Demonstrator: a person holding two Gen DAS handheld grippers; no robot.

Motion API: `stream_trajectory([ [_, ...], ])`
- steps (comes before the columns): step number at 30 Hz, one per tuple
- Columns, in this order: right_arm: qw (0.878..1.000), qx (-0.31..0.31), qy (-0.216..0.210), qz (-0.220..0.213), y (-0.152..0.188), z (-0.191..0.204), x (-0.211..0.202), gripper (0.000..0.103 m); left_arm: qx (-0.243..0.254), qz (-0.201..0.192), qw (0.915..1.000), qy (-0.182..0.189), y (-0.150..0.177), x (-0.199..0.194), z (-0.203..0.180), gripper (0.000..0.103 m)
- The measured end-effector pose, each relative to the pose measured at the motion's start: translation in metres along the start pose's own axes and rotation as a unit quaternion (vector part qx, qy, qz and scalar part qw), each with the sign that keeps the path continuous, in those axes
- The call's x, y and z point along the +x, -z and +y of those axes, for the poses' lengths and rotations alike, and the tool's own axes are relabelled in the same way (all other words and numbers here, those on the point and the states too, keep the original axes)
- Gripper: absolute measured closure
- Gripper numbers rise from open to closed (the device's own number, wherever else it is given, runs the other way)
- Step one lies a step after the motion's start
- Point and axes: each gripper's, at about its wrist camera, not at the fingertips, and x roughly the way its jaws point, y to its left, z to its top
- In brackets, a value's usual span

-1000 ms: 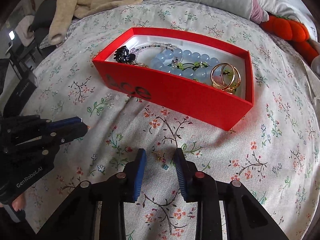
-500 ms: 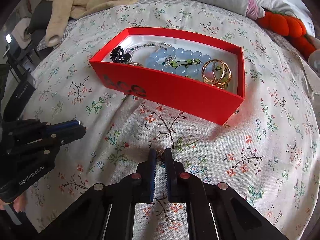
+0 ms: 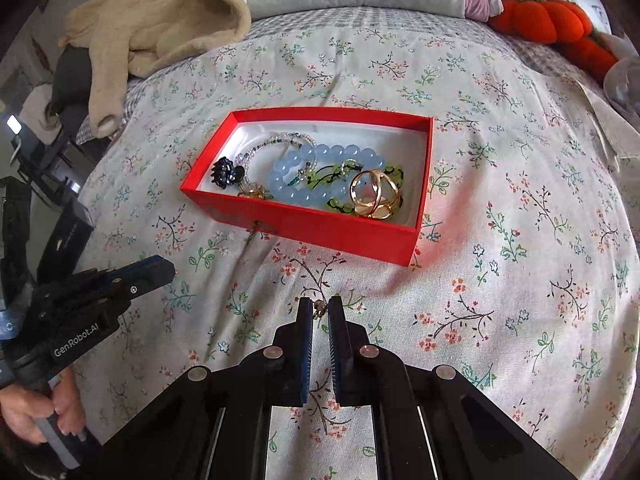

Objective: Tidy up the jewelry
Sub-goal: 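Lower both earrings into the red box and open both tools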

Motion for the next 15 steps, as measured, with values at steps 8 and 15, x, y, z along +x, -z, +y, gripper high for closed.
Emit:
stream_trajectory([
  [8,0.999,0.027,-0.006,-0.040,-0.020,-0.005,-0.025,0.095,-0.012,-0.037,0.9991,0.017,-0.025,-0.006,-0.017,0.092],
  [15,0.996,0.049,0.003,-0.068,-0.033,-0.019,-0.029,0.095,0.002,-0.069,0.9975,0.018,-0.041,0.010,-0.038,0.092],
])
